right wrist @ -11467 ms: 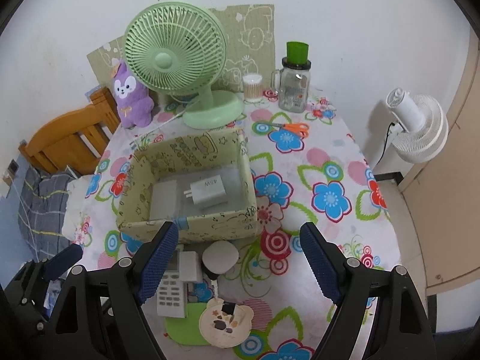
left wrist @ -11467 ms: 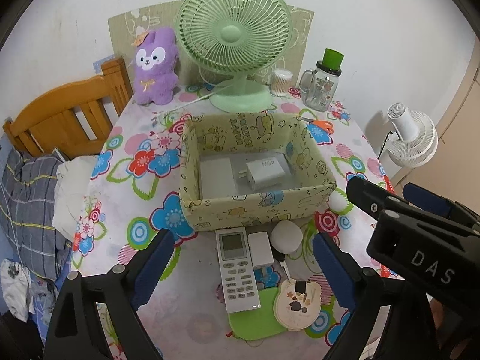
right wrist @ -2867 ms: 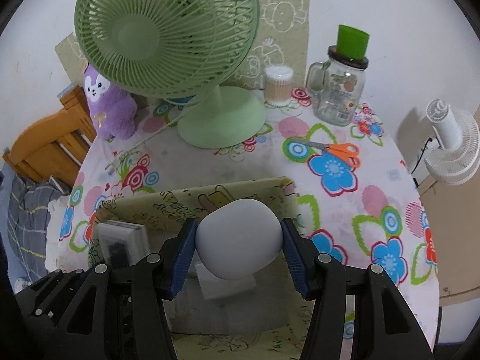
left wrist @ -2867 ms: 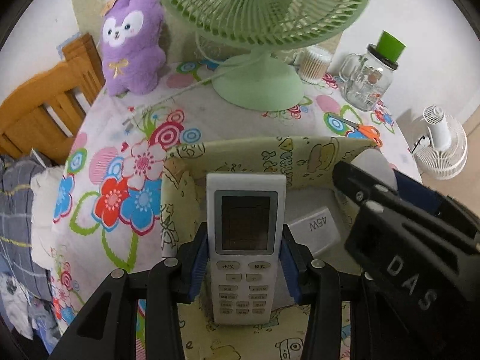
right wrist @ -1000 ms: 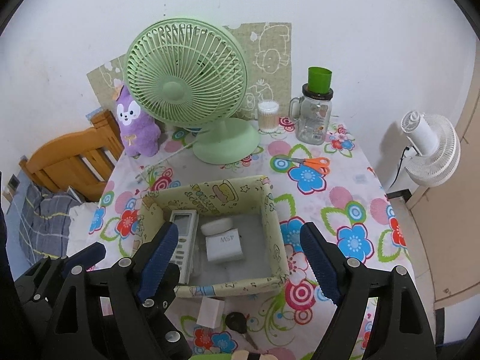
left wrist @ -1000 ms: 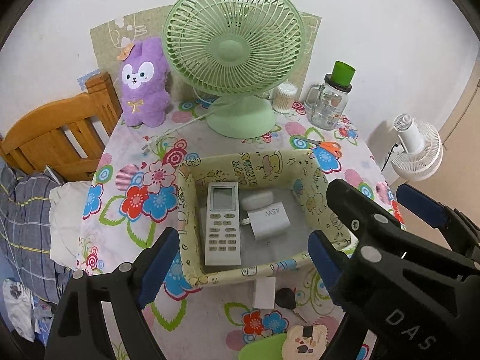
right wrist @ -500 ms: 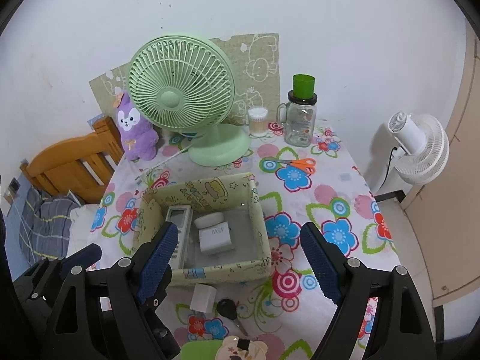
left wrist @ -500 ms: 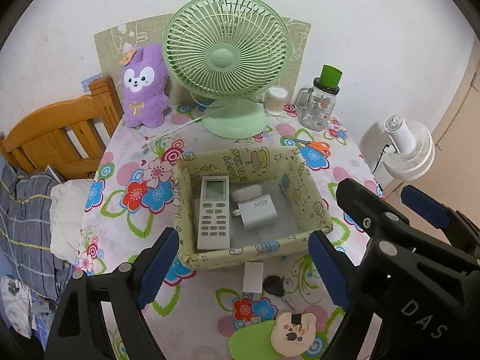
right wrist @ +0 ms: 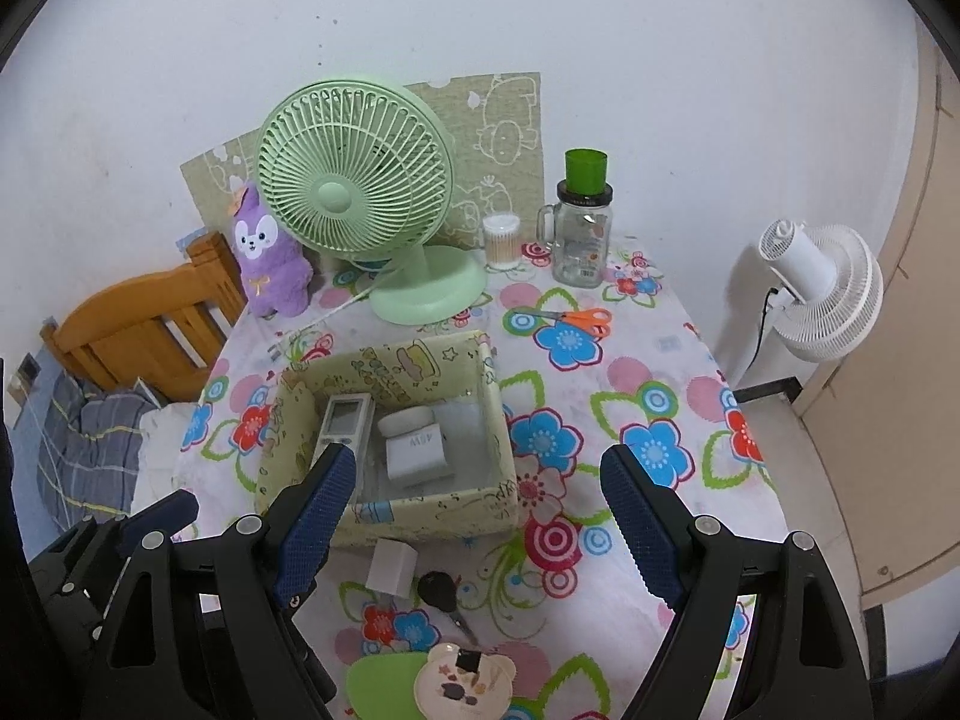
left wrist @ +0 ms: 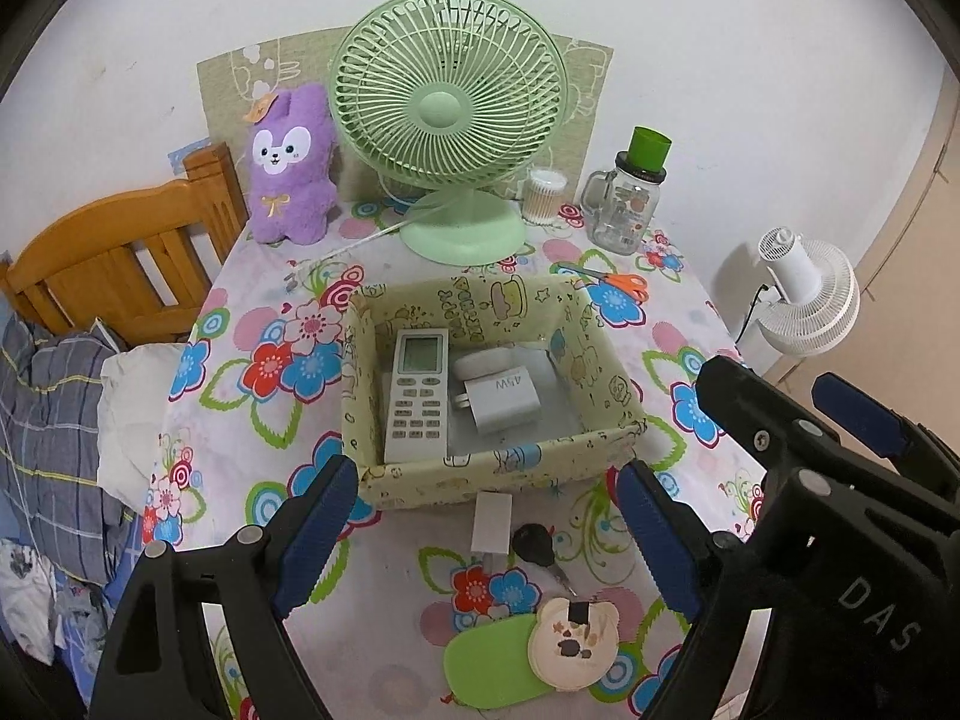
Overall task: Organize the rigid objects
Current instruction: 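Withdraw both open tools up out of the fabric box, then grasp the small white block beside the box with the left tool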
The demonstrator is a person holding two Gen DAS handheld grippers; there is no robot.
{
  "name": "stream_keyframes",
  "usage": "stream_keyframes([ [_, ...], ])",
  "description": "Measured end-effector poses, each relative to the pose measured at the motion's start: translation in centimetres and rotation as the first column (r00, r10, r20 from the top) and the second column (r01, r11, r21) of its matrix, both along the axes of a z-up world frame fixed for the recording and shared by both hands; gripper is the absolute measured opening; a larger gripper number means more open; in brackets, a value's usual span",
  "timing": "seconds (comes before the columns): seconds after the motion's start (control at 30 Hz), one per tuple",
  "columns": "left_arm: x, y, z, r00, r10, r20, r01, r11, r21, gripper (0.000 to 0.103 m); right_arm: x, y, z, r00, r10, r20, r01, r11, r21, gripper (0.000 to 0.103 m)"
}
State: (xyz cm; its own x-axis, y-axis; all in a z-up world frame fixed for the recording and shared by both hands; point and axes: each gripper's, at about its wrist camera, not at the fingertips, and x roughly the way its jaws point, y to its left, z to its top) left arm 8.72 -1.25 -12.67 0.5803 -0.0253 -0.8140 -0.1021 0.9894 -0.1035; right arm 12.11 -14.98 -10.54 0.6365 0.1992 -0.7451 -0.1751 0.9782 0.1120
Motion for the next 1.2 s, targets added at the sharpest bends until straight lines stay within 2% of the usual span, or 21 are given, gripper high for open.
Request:
stream_keyframes([
  [0.43,-1.3,-0.2,-1.9,1.0,0.001,-0.013,-0.001,1.0,-0.02,0.09,-1.5,-0.9,-1.8,1.0,-0.009,-0.024,0.009,1.0,0.001,0.086],
  [1.03,-1.4,0.0,-6.5,0.999,-0.011,-0.052,0.013,0.999,0.037,0.09,-2.4,-0.6,-6.3,0.997,-0.012,-0.078,0.009,0.999,-0.036,0.086],
  [1.2,-1.0,-0.3,-7.5,0.997,-0.047,-0.056,0.05,0.997,0.054,0.09,-2.2,-1.0,-7.5,0.994,-0.065,-0.091,0.06,0.997,-0.053,0.086],
])
